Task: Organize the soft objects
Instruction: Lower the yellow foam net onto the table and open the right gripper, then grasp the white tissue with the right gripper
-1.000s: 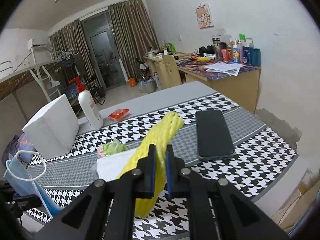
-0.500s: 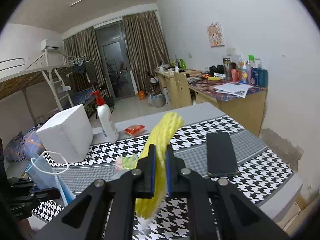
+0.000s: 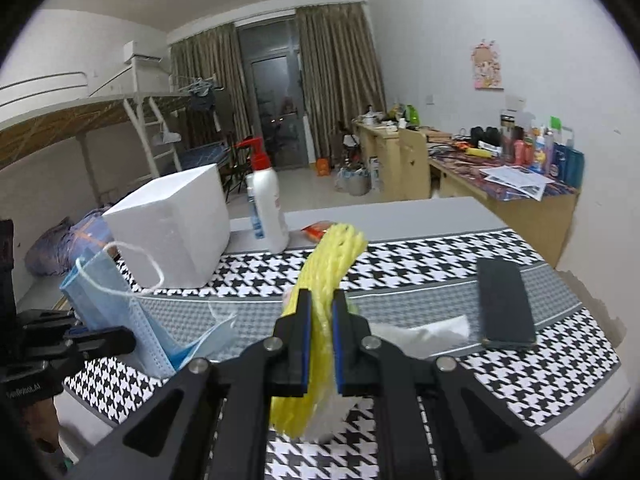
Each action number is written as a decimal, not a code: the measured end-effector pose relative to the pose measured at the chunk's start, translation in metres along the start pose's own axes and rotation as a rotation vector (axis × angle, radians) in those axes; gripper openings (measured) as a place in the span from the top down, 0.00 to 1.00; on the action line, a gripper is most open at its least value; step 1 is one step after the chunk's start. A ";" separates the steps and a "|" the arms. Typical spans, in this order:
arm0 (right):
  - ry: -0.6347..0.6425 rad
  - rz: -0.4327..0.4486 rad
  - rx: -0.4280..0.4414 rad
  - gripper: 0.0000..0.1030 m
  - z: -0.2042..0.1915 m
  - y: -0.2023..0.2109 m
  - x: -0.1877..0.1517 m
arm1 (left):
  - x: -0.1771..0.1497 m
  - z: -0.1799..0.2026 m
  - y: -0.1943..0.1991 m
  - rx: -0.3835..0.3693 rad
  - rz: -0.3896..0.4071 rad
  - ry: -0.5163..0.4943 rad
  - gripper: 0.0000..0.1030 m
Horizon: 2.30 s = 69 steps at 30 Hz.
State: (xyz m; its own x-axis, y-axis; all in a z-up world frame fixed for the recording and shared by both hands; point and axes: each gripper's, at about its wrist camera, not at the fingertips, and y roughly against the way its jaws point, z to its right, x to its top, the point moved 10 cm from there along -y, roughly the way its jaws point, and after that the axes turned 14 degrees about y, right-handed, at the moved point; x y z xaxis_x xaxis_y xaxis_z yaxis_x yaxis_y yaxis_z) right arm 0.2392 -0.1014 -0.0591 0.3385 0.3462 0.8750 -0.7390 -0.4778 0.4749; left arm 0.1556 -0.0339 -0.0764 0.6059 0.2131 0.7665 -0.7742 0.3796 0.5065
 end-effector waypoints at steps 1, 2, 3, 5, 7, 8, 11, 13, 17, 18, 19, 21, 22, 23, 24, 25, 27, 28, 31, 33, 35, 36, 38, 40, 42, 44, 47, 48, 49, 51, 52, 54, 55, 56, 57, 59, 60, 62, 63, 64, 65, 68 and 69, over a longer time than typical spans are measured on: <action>0.003 0.001 0.012 0.88 -0.004 -0.001 0.001 | 0.000 -0.002 0.001 0.004 0.001 0.001 0.96; 0.004 0.001 0.017 0.88 -0.006 -0.003 0.003 | 0.001 -0.003 0.001 0.006 0.002 0.000 0.96; 0.005 0.002 0.021 0.88 -0.008 -0.003 0.004 | 0.001 -0.004 0.002 0.008 0.005 0.002 0.96; 0.006 0.001 0.027 0.88 -0.010 -0.006 0.005 | 0.002 -0.006 0.004 0.008 0.010 0.004 0.96; 0.010 -0.011 0.036 0.88 -0.013 -0.010 0.003 | 0.002 -0.008 0.005 0.010 0.012 0.009 0.96; 0.009 -0.021 0.044 0.88 -0.016 -0.015 0.001 | 0.002 -0.010 0.005 0.012 0.011 0.010 0.96; 0.009 -0.052 0.069 0.88 -0.024 -0.023 -0.006 | 0.000 -0.012 0.004 0.017 0.006 0.016 0.96; 0.016 -0.067 0.089 0.88 -0.029 -0.026 -0.010 | -0.001 -0.013 0.004 0.016 0.005 0.019 0.96; 0.017 -0.104 0.101 0.69 -0.032 -0.033 -0.016 | 0.000 -0.017 0.005 0.015 0.005 0.026 0.96; 0.017 -0.118 0.115 0.61 -0.034 -0.035 -0.019 | -0.001 -0.018 0.005 0.014 0.004 0.028 0.96; 0.017 -0.124 0.125 0.59 -0.036 -0.036 -0.020 | -0.001 -0.019 0.005 0.015 0.004 0.030 0.96; 0.027 -0.131 0.126 0.59 -0.040 -0.039 -0.022 | -0.001 -0.021 0.005 0.015 0.002 0.035 0.96; 0.034 -0.138 0.123 0.59 -0.041 -0.040 -0.022 | -0.002 -0.022 0.005 0.016 0.001 0.038 0.96; 0.039 -0.149 0.129 0.59 -0.043 -0.042 -0.024 | -0.002 -0.022 0.005 0.017 0.001 0.039 0.96; 0.044 -0.162 0.141 0.58 -0.046 -0.044 -0.025 | -0.003 -0.023 0.005 0.018 0.001 0.040 0.96; 0.045 -0.170 0.145 0.57 -0.048 -0.045 -0.027 | -0.003 -0.024 0.005 0.017 -0.001 0.042 0.96; 0.056 -0.176 0.146 0.48 -0.052 -0.046 -0.030 | -0.004 -0.026 0.004 0.020 -0.005 0.046 0.96; 0.065 -0.183 0.143 0.43 -0.053 -0.047 -0.032 | -0.005 -0.027 0.003 0.023 -0.006 0.048 0.96; 0.088 -0.177 0.101 0.43 -0.052 -0.041 -0.033 | -0.007 -0.028 0.001 0.027 -0.014 0.048 0.96; 0.104 -0.162 0.078 0.43 -0.049 -0.032 -0.028 | -0.008 -0.027 0.000 0.021 -0.015 0.043 0.96; 0.110 -0.139 0.054 0.38 -0.043 -0.021 -0.022 | -0.008 -0.024 -0.001 0.011 -0.015 0.039 0.96; 0.114 -0.130 0.034 0.35 -0.038 -0.015 -0.019 | -0.008 -0.023 -0.001 0.005 -0.016 0.038 0.96; 0.122 -0.117 -0.004 0.34 -0.029 -0.007 -0.017 | -0.010 -0.021 -0.003 -0.006 -0.022 0.036 0.96; 0.116 -0.113 -0.039 0.34 -0.019 -0.001 -0.019 | -0.011 -0.019 -0.006 -0.011 -0.028 0.035 0.96; 0.097 -0.126 -0.064 0.34 -0.009 -0.001 -0.023 | -0.012 -0.018 -0.008 -0.017 -0.034 0.032 0.96; 0.073 -0.153 -0.086 0.34 0.002 -0.005 -0.034 | -0.012 -0.015 -0.009 -0.021 -0.036 0.024 0.96; 0.040 -0.189 -0.101 0.35 0.013 -0.011 -0.048 | -0.010 -0.015 -0.010 -0.014 -0.032 0.014 0.96; 0.029 -0.198 -0.111 0.34 0.018 -0.013 -0.053 | -0.010 -0.015 -0.010 -0.011 -0.030 0.014 0.96; 0.024 -0.206 -0.116 0.34 0.021 -0.015 -0.056 | -0.009 -0.016 -0.011 -0.005 -0.028 0.013 0.96; 0.011 -0.215 -0.122 0.34 0.026 -0.017 -0.061 | -0.006 -0.017 -0.012 0.008 -0.020 0.013 0.96; 0.001 -0.220 -0.129 0.35 0.030 -0.019 -0.064 | -0.005 -0.018 -0.012 0.016 -0.014 0.011 0.96; -0.013 -0.236 -0.136 0.34 0.036 -0.022 -0.070 | -0.003 -0.018 -0.011 0.033 0.000 0.001 0.96; -0.028 -0.255 -0.144 0.35 0.040 -0.026 -0.075 | -0.002 -0.019 -0.011 0.043 0.007 -0.005 0.96; -0.039 -0.266 -0.148 0.35 0.043 -0.029 -0.078 | -0.002 -0.019 -0.011 0.047 0.009 -0.006 0.96; -0.048 -0.278 -0.151 0.35 0.046 -0.032 -0.081 | -0.001 -0.020 -0.012 0.050 0.011 -0.006 0.96; -0.064 -0.304 -0.171 0.35 0.050 -0.036 -0.089 | -0.001 -0.021 -0.014 0.056 0.011 -0.008 0.96; -0.073 -0.310 -0.175 0.35 0.053 -0.038 -0.092 | -0.001 -0.022 -0.015 0.060 0.011 -0.009 0.96; -0.097 -0.341 -0.175 0.35 0.057 -0.044 -0.101 | 0.000 -0.024 -0.016 0.065 0.008 -0.008 0.96; -0.107 -0.357 -0.180 0.35 0.060 -0.047 -0.105 | 0.000 -0.025 -0.017 0.064 0.006 -0.007 0.96; -0.110 -0.369 -0.182 0.35 0.060 -0.048 -0.108 | 0.000 -0.025 -0.018 0.065 0.005 -0.006 0.96; -0.115 -0.387 -0.180 0.35 0.061 -0.051 -0.112 | 0.001 -0.027 -0.018 0.066 0.005 -0.003 0.96; -0.101 -0.419 -0.175 0.35 0.058 -0.057 -0.118 | 0.001 -0.030 -0.020 0.066 0.000 0.003 0.96; -0.097 -0.428 -0.178 0.35 0.057 -0.058 -0.120 | 0.000 -0.029 -0.020 0.066 -0.001 0.003 0.96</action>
State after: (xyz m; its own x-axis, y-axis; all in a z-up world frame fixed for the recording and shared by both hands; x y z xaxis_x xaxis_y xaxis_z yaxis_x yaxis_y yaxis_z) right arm 0.2749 -0.1615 -0.1863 0.6811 0.4005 0.6129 -0.6068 -0.1596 0.7787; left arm 0.1769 -0.0150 -0.0982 0.6074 0.2159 0.7645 -0.7838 0.3192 0.5326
